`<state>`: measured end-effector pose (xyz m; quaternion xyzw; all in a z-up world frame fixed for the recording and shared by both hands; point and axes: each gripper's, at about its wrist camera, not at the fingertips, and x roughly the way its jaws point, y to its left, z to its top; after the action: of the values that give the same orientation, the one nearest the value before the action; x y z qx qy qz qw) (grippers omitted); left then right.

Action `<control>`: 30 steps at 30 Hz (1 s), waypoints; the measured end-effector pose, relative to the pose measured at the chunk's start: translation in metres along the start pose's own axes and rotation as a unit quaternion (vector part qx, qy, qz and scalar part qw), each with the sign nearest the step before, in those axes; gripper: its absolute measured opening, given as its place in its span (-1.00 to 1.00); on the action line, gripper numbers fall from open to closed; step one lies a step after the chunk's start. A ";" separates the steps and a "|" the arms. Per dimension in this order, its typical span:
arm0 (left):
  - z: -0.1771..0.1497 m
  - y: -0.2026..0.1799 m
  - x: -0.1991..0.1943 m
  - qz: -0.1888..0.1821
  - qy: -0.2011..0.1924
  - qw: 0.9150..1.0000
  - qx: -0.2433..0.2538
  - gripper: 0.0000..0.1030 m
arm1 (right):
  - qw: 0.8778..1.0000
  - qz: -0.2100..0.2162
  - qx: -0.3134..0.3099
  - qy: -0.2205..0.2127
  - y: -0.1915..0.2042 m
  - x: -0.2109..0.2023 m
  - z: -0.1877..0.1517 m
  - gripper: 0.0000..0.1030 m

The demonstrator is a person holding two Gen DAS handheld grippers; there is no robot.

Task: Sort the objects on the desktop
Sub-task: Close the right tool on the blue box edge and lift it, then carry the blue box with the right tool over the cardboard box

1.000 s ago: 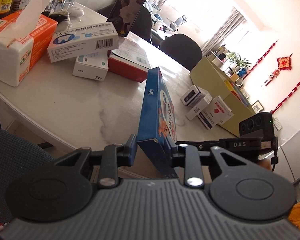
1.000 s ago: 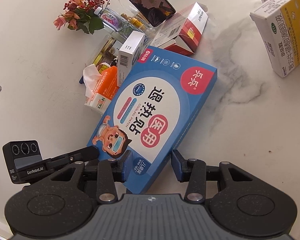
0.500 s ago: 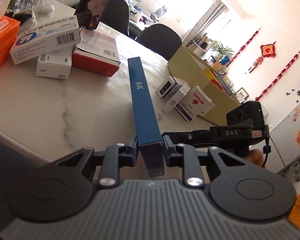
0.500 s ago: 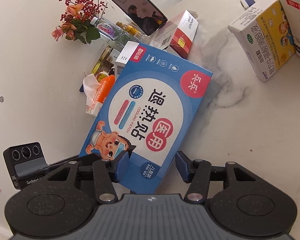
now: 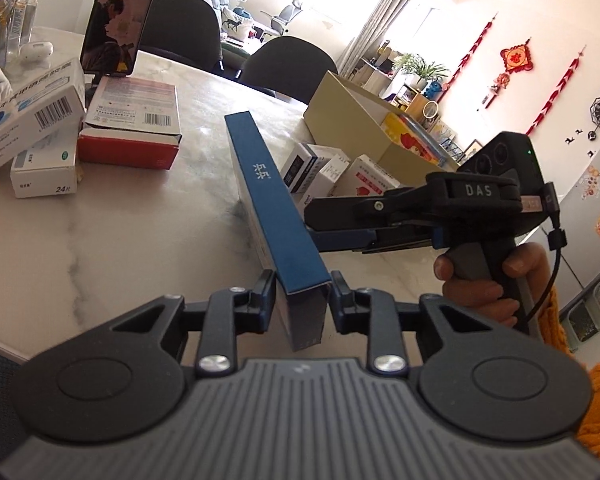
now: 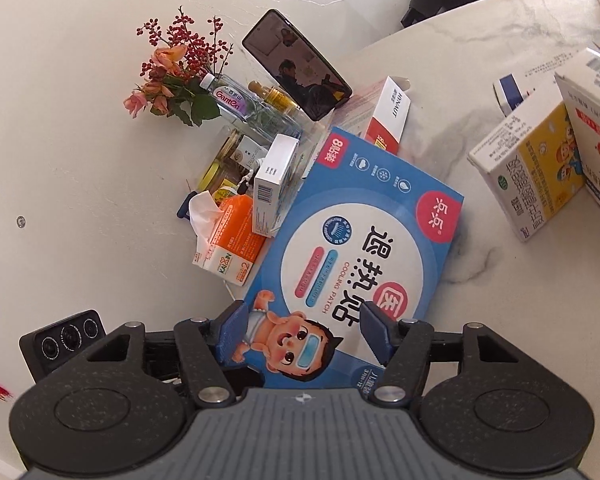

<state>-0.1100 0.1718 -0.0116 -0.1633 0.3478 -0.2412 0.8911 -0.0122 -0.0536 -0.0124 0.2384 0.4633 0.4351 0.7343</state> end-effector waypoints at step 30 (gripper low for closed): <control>0.005 -0.003 0.025 -0.120 0.016 0.993 0.005 -0.05 | 0.940 -0.239 -0.218 0.112 0.064 0.012 0.042 0.02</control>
<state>-0.0914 0.1558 -0.0202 -0.1952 0.3385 -0.3504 0.8512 0.0009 -0.0084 0.0494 -0.0957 0.4794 0.3614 0.7940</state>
